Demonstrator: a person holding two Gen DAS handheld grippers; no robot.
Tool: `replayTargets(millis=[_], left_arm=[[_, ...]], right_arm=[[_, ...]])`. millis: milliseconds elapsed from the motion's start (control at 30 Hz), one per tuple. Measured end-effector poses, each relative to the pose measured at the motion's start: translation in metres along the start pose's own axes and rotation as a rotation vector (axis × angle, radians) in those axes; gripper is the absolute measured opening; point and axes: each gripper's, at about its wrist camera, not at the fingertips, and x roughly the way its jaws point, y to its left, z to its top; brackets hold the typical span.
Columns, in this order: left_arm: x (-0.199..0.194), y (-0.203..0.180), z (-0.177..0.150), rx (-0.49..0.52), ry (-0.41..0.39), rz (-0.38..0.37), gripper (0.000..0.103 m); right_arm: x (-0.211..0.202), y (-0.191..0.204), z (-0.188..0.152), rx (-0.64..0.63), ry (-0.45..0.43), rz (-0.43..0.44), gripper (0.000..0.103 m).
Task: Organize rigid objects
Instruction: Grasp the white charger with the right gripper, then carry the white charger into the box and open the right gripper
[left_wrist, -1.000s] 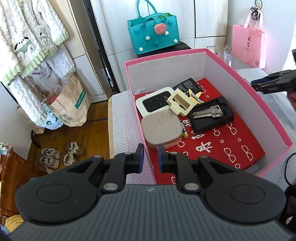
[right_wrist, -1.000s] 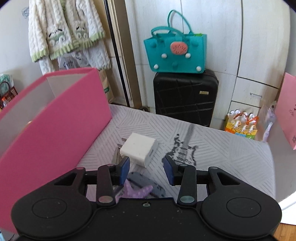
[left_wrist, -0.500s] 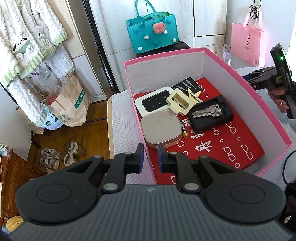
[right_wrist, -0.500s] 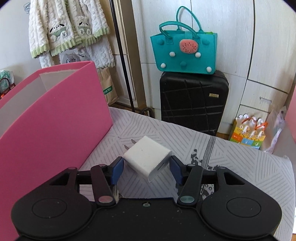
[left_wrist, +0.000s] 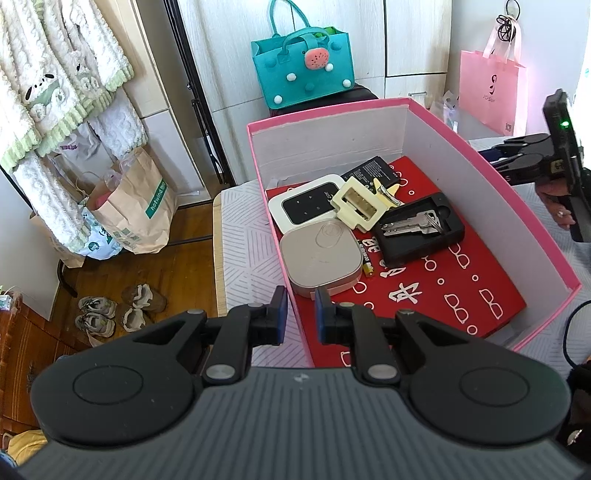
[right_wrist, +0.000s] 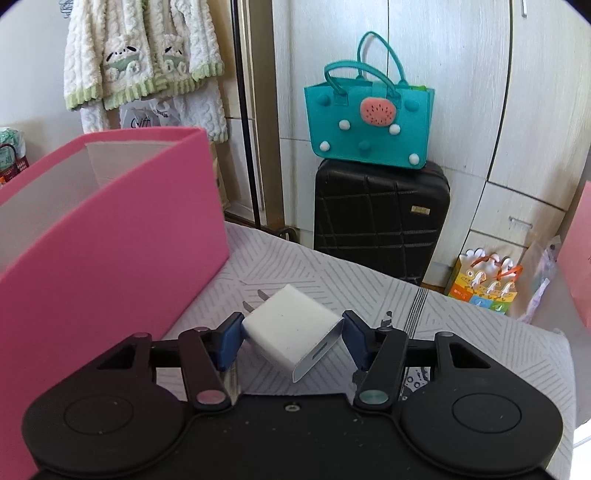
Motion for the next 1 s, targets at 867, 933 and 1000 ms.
replayTargets(millis=[867, 933, 1000], left_arm=[[-0.001, 0.010, -0.006, 0.000, -0.035, -0.023, 0.011], [-0.001, 0.010, -0.006, 0.005, -0.033, -0.024, 0.011], [-0.001, 0.010, -0.006, 0.008, -0.031, -0.024, 0.011]], right_arm=[[-0.084, 0.131, 0.061, -0.067, 0.090, 0.551, 0.063], [-0.071, 0.146, 0.060, -0.079, 0.172, 0.585, 0.063], [-0.056, 0.162, 0.059, -0.094, 0.255, 0.600, 0.063]])
